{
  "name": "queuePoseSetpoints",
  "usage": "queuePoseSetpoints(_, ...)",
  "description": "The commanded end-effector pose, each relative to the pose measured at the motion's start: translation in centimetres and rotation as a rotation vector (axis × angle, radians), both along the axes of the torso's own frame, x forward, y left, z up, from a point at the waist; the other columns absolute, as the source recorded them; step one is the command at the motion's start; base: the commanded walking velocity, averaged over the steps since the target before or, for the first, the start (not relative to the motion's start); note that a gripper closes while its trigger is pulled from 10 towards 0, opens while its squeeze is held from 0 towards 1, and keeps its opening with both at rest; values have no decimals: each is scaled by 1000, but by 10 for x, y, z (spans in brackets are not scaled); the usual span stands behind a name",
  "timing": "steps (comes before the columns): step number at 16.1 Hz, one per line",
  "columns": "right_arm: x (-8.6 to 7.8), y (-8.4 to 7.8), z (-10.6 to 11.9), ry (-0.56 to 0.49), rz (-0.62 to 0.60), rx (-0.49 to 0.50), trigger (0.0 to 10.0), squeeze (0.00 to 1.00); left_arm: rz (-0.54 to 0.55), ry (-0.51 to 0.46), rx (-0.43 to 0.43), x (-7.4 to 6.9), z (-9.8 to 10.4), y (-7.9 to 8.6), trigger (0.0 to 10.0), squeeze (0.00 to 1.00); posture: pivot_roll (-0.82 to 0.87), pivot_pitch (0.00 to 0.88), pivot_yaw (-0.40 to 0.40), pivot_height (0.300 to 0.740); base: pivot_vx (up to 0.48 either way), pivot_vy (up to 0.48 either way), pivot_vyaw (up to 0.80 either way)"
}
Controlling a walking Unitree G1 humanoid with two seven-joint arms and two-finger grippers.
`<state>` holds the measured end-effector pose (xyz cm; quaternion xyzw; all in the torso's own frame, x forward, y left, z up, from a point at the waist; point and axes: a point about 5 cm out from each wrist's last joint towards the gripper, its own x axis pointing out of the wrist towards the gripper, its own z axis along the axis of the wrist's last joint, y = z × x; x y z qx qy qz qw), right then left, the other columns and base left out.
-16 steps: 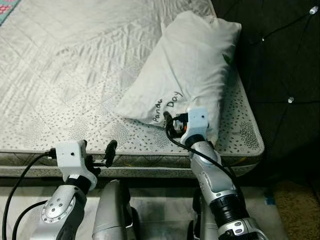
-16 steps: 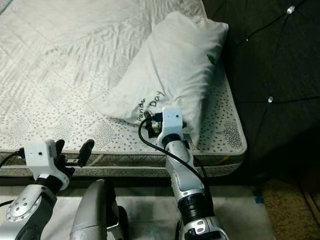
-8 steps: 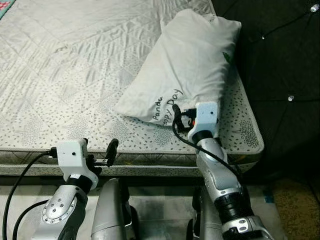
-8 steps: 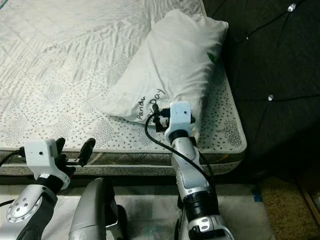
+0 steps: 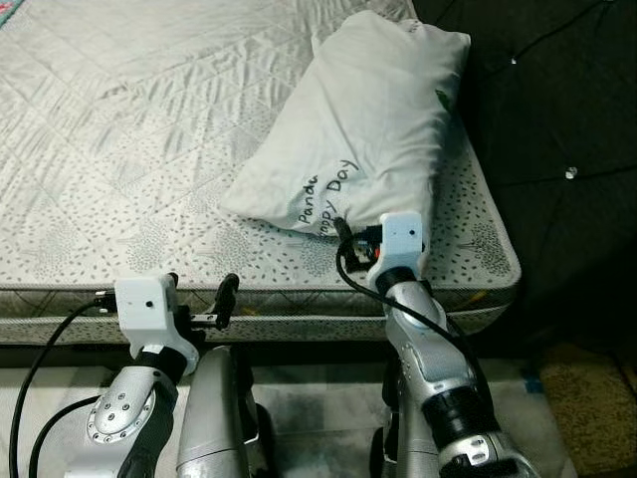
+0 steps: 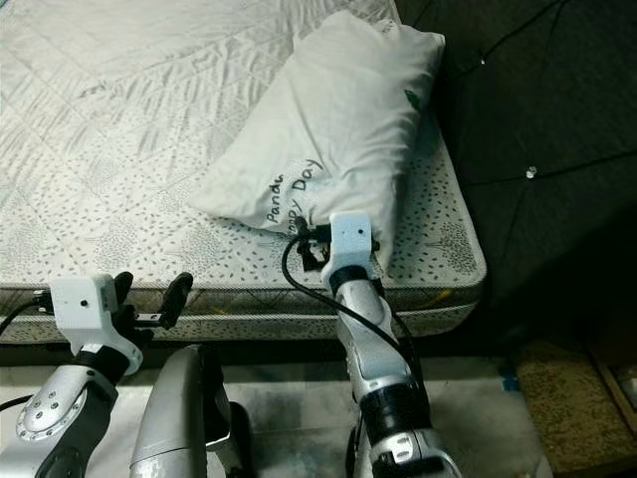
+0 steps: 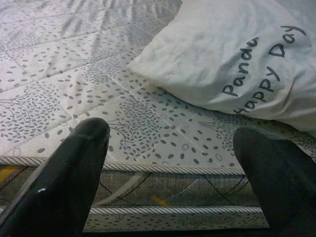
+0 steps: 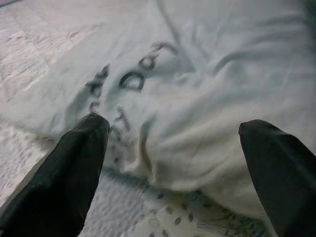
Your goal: Clean up the room
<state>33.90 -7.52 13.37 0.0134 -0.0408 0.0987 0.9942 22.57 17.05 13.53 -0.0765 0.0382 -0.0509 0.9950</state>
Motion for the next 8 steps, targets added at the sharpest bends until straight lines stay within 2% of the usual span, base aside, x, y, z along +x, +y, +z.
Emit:
queuePoseSetpoints(1, 3, 1, 4, -22, -31, 0, 10000, 0, 19, -8, 9, -2, 3, 3, 10000, 0, 8, 231, -3, 542, 0, 0, 0)
queuePoseSetpoints(3, 8, 0, 7, -34, -64, -19, 10000, 0, -14, 1, -17, -6, 4, 1, 10000, 0, 26, 230, -4, 542, 0, 0, 0)
queuePoseSetpoints(5, 11, 1, 3, -13, -65, -29, 10000, 0, -120, 7, -54, -11, 7, -11, 10000, 0, 37, 230, -4, 542, 0, 0, 0)
queuePoseSetpoints(6, 13, 2, 0, 0, -65, -43, 10000, 0, -175, 9, -43, -14, 8, -17, 10000, 0, 44, 228, -4, 542, 0, 0, 0)
queuePoseSetpoints(8, 17, 6, -5, 24, -63, -82, 10000, 0, -231, 15, -51, -17, 10, -25, 10000, 0, 49, 226, -4, 542, 0, 0, 0)
